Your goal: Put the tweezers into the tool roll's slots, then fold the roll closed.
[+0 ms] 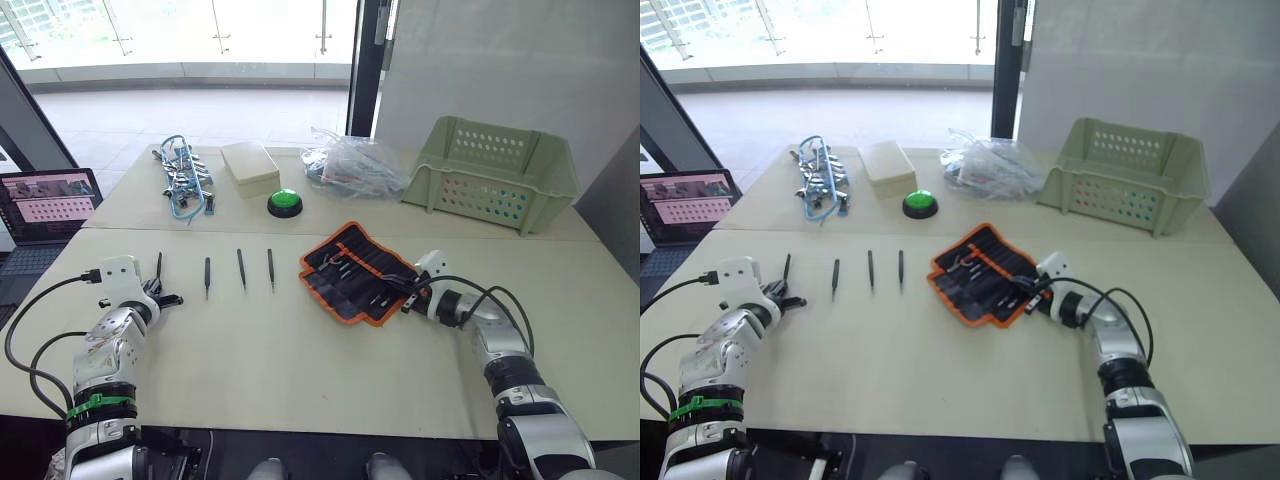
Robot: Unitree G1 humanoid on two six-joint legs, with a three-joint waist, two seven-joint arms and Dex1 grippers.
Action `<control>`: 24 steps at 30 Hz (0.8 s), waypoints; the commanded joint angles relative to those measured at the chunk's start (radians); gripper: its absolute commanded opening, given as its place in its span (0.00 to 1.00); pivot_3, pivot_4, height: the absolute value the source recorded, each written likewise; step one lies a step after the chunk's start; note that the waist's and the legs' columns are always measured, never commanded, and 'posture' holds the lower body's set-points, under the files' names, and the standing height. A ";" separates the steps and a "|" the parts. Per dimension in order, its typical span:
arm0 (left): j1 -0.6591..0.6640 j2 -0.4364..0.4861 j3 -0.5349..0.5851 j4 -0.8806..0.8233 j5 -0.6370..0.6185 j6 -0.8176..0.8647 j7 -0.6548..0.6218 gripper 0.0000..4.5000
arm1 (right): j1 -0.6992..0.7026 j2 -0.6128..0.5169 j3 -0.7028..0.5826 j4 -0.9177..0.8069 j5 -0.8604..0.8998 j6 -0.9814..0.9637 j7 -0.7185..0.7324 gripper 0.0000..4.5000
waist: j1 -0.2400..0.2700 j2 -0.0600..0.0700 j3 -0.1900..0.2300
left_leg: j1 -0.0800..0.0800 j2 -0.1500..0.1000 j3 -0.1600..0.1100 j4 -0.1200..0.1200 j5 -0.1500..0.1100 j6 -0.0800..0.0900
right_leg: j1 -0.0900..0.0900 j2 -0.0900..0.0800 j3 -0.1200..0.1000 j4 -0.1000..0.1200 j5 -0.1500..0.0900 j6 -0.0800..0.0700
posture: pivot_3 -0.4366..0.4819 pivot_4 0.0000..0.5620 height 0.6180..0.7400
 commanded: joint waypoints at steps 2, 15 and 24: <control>0.006 0.009 0.024 -0.083 -0.011 -0.022 0.009 0.00 | 0.017 0.004 0.014 0.004 -0.011 0.028 0.001 0.00 | 0.000 0.000 0.000 | 0.000 0.000 0.000 0.000 0.000 0.000 | 0.000 0.000 0.000 0.000 0.000 0.000 | 0.48 0.27 1.00; 0.059 -0.016 0.004 -0.176 -0.027 0.084 0.017 0.00 | 0.015 0.002 0.019 0.001 -0.013 0.029 0.001 0.00 | -0.001 0.000 0.000 | 0.000 0.000 0.000 0.000 0.000 0.000 | 0.000 0.000 0.000 0.000 0.000 0.000 | 0.48 0.27 1.00; 0.083 -0.017 0.025 -0.296 -0.038 0.102 0.041 0.34 | 0.015 -0.003 0.019 0.002 -0.012 0.027 0.002 0.00 | -0.001 0.000 0.000 | 0.000 0.000 0.000 -0.001 0.000 0.000 | 0.000 0.000 0.000 -0.001 0.000 0.000 | 0.48 0.27 1.00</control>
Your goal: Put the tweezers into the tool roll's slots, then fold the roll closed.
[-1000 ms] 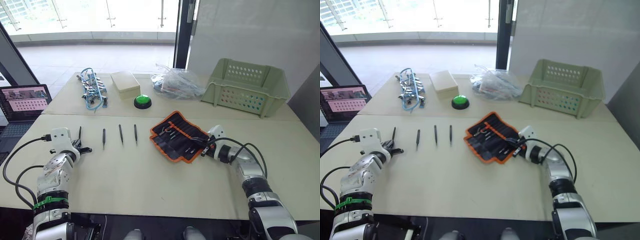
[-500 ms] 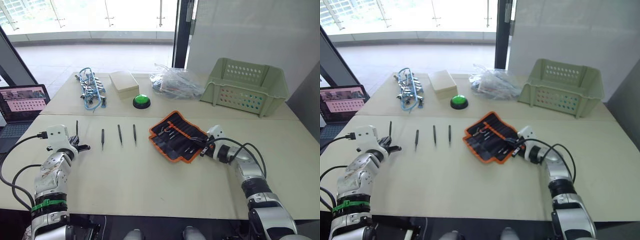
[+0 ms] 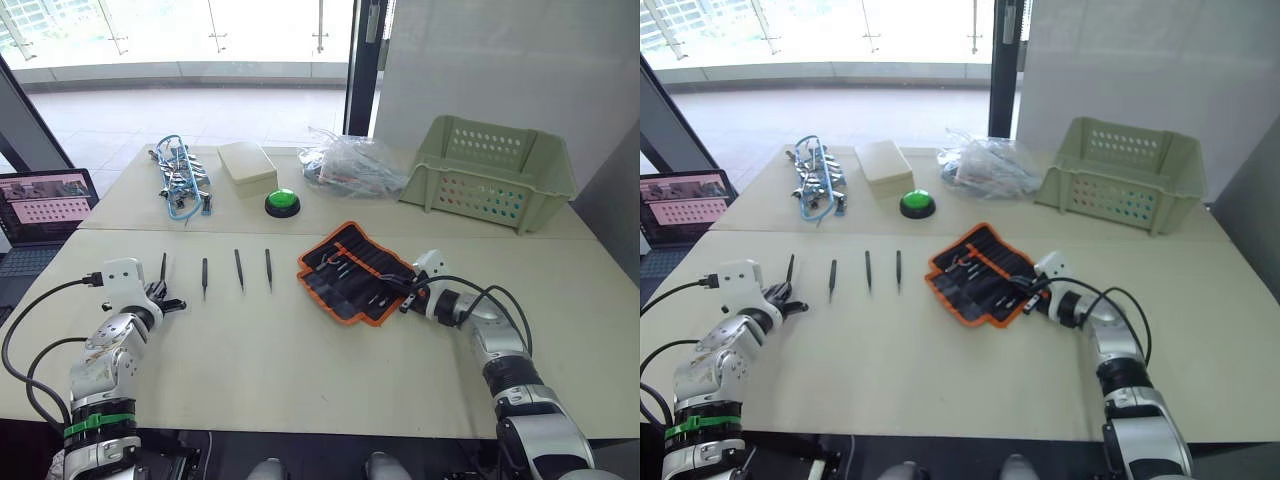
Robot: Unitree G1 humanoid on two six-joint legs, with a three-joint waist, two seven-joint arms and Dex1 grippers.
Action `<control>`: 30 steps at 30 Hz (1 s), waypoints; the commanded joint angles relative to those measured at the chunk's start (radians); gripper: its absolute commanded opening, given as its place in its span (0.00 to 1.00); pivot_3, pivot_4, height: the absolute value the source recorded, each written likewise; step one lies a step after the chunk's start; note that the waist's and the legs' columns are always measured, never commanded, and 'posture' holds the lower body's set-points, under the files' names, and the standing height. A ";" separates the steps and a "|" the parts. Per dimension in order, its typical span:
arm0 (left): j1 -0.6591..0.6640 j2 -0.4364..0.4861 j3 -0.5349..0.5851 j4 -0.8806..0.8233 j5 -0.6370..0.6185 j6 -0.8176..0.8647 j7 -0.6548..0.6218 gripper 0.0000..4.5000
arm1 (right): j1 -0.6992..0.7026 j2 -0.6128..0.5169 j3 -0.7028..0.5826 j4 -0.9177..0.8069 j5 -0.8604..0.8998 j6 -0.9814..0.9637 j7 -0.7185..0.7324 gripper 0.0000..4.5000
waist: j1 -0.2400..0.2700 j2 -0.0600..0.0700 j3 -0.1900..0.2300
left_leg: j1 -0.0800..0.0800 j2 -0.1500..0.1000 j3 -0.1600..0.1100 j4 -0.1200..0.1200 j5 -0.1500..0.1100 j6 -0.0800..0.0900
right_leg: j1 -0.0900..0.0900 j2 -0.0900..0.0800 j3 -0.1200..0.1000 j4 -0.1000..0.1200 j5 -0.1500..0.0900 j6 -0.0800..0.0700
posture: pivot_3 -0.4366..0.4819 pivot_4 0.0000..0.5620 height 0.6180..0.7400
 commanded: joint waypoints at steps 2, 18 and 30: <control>0.007 0.011 0.015 -0.065 -0.002 0.010 0.010 0.48 | 0.015 -0.004 0.011 0.009 -0.012 0.025 0.005 0.00 | 0.000 0.000 0.000 | 0.000 0.000 0.000 0.000 0.000 0.000 | 0.000 0.000 0.000 0.000 0.000 0.000 | 0.48 0.27 1.00; -0.038 0.037 -0.024 0.097 0.017 0.050 -0.031 1.00 | 0.002 -0.004 0.014 0.028 -0.014 0.022 0.013 0.00 | 0.000 0.000 0.000 | 0.000 0.000 0.000 0.000 0.000 0.000 | 0.000 0.000 0.000 0.000 0.000 0.000 | 0.48 0.27 1.00; -0.088 0.021 -0.010 0.038 0.019 0.327 0.056 0.60 | 0.004 -0.007 0.012 0.016 -0.011 0.032 0.014 0.00 | 0.000 0.001 0.000 | 0.001 0.000 0.000 0.000 0.000 0.000 | 0.000 0.000 0.000 0.000 0.000 0.000 | 0.48 0.27 1.00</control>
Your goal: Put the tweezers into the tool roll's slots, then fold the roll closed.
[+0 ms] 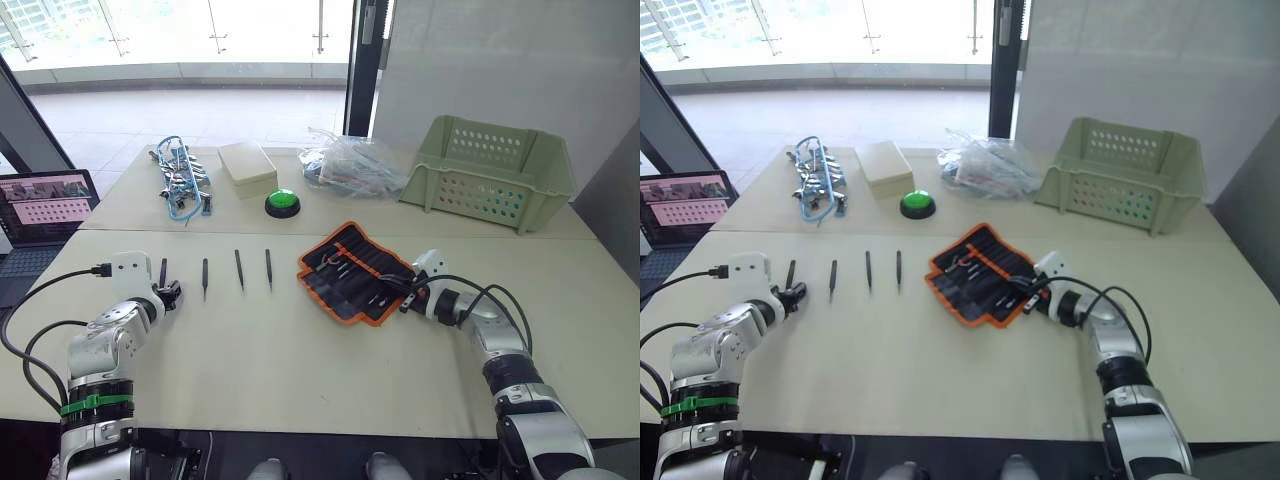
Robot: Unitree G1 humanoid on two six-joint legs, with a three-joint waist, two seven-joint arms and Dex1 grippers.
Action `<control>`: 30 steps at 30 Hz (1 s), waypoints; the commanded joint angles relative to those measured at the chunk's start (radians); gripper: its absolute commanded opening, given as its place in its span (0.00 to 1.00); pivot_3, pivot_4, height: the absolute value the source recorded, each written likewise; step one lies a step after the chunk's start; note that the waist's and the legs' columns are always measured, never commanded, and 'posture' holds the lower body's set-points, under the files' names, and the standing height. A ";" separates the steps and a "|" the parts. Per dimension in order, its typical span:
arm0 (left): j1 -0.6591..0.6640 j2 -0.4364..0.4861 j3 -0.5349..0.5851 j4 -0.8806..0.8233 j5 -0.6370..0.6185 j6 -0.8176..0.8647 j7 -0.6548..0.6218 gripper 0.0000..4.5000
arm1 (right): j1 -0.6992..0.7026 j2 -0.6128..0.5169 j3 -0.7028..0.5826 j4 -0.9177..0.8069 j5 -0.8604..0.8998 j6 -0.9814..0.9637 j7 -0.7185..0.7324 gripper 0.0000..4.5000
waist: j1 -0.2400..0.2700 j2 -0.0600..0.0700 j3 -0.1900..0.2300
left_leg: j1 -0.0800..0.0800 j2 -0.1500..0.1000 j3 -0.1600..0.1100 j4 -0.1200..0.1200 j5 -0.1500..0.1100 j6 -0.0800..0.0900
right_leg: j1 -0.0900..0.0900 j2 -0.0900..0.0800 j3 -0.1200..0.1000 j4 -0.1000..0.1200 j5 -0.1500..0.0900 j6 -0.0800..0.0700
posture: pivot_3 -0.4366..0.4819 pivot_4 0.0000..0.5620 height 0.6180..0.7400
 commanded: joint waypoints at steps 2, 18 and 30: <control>0.008 -0.020 0.031 0.009 -0.022 0.052 0.010 0.60 | 0.013 -0.005 0.010 0.001 -0.011 0.030 0.004 0.00 | -0.001 0.000 0.000 | 0.000 0.000 0.000 0.000 0.000 0.000 | 0.000 0.000 0.000 0.000 0.000 0.000 | 0.48 0.27 1.00; 0.006 -0.026 0.029 -0.027 -0.020 0.067 -0.002 0.00 | 0.009 -0.001 0.017 -0.018 -0.013 0.023 0.014 0.00 | 0.001 0.000 0.000 | 0.000 0.000 0.000 0.000 0.000 0.000 | 0.000 0.000 0.000 0.000 0.000 0.000 | 0.48 0.27 1.00; 0.040 -0.013 0.109 -0.223 -0.043 0.020 0.004 0.00 | 0.010 -0.001 0.010 -0.040 -0.005 0.032 0.003 0.00 | 0.000 -0.001 0.001 | -0.001 0.000 0.000 0.000 0.000 0.000 | -0.001 0.000 0.000 0.000 0.000 0.000 | 0.48 0.27 1.00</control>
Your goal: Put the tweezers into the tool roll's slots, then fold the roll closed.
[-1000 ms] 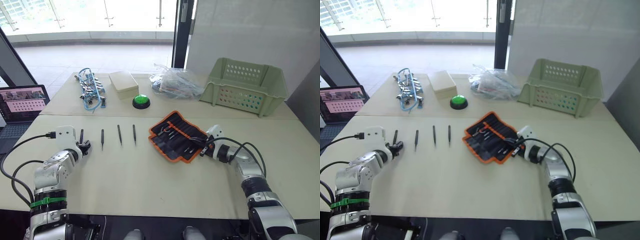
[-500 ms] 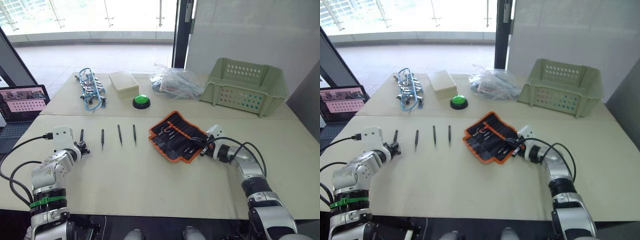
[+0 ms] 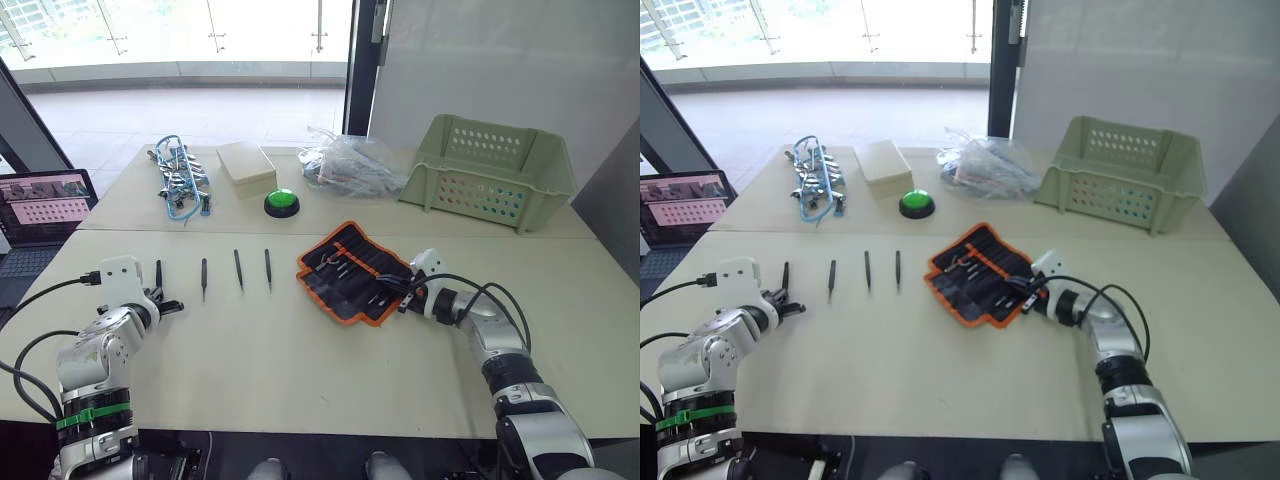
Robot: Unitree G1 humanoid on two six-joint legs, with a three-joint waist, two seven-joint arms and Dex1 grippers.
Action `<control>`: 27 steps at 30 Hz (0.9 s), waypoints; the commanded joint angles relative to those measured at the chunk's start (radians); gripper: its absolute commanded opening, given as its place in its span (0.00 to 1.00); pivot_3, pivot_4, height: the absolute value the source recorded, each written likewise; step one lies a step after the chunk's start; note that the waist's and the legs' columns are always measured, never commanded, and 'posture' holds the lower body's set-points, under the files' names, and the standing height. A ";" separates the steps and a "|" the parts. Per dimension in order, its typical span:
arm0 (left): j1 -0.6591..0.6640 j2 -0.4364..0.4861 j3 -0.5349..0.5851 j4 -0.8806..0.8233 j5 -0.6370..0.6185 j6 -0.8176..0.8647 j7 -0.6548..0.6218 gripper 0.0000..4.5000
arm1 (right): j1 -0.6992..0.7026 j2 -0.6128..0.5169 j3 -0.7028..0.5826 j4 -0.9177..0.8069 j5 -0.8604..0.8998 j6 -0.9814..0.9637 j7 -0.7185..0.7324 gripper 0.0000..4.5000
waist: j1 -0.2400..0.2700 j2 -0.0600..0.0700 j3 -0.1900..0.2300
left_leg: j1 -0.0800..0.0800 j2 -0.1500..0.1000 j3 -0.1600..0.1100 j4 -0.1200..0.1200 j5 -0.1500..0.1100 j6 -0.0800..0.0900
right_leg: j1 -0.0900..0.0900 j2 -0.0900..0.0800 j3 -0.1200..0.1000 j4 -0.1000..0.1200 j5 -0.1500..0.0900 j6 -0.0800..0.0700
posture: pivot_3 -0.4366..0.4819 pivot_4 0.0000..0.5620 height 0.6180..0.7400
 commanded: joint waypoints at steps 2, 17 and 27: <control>-0.043 0.032 0.030 -0.113 -0.045 -0.057 -0.046 0.00 | 0.010 -0.001 -0.004 -0.017 0.005 0.016 -0.002 0.00 | 0.001 -0.001 0.000 | -0.001 0.000 0.000 0.000 0.000 0.000 | 0.000 0.000 0.000 0.000 0.000 0.000 | 0.48 0.27 1.00; -0.180 0.150 -0.336 -0.279 -0.172 0.069 -0.413 0.00 | 0.036 -0.064 -0.005 -0.105 0.001 0.018 0.006 0.00 | -0.001 0.000 0.002 | -0.003 0.000 0.000 0.000 0.000 0.000 | -0.001 0.000 0.000 -0.001 0.000 0.000 | 0.48 0.27 1.00; -0.337 0.087 -0.639 -0.171 -0.129 0.116 -0.529 0.00 | 0.076 -0.055 -0.036 -0.148 0.039 0.059 -0.030 0.00 | 0.003 0.000 0.003 | -0.003 -0.001 0.000 0.000 0.000 0.000 | 0.000 0.000 0.000 -0.001 0.000 0.000 | 0.48 0.27 1.00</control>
